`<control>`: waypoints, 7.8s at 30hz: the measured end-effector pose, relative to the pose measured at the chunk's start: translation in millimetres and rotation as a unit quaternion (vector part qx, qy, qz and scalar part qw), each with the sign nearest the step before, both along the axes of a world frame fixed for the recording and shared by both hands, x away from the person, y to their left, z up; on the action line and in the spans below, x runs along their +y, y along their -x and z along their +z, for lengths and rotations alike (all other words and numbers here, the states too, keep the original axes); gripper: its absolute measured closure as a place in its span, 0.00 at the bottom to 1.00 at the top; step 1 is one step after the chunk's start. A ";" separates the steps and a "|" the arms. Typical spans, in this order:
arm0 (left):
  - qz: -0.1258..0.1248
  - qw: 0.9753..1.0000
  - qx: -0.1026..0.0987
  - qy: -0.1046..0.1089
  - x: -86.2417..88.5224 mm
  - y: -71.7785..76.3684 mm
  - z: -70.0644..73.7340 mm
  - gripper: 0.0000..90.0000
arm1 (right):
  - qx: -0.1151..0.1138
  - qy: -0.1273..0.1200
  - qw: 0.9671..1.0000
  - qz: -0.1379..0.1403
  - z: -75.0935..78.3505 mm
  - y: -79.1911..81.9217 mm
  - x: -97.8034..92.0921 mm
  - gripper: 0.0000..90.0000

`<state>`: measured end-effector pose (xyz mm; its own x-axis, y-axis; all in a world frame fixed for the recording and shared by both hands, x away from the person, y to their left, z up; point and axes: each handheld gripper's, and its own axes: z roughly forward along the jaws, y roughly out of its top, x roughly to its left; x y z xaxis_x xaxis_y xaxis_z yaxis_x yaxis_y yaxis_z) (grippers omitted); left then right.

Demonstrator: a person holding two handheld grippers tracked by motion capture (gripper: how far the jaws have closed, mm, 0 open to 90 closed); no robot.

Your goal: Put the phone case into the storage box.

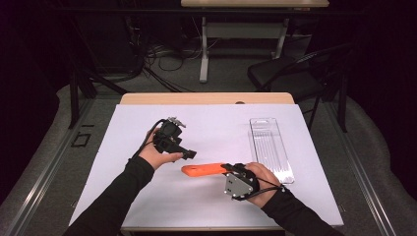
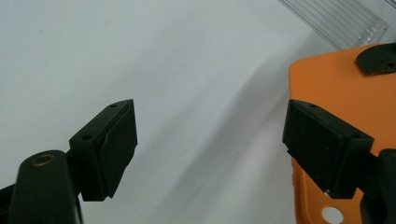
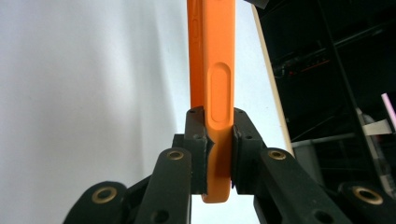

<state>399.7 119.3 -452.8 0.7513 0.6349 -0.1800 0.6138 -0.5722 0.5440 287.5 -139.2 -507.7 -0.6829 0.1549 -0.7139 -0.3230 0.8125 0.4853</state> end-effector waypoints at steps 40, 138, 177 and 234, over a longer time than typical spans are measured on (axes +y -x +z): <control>0.029 0.999 -0.009 0.026 35.9 12.4 -1.3 0.20 | 0.194 -0.198 0.959 -0.057 9.7 -14.8 -19.4 0.90; -0.076 0.981 0.006 0.180 4.2 30.0 -1.2 0.63 | 0.400 -0.418 0.814 -0.062 -9.1 -35.4 -31.9 0.90; -0.081 0.978 0.017 0.191 2.4 23.5 -8.5 0.88 | 0.399 -0.412 0.818 -0.047 -10.8 -33.4 -28.2 0.90; -0.062 0.968 0.069 0.231 8.4 16.2 -17.1 0.92 | 0.408 -0.413 0.812 -0.059 -12.5 -34.7 -26.8 0.89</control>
<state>383.5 127.7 -469.9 0.7657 0.3686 -0.5271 0.6404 -0.3608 0.6780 322.1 -166.0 -520.2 -0.8220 0.4491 0.3503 0.4366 0.1020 0.8939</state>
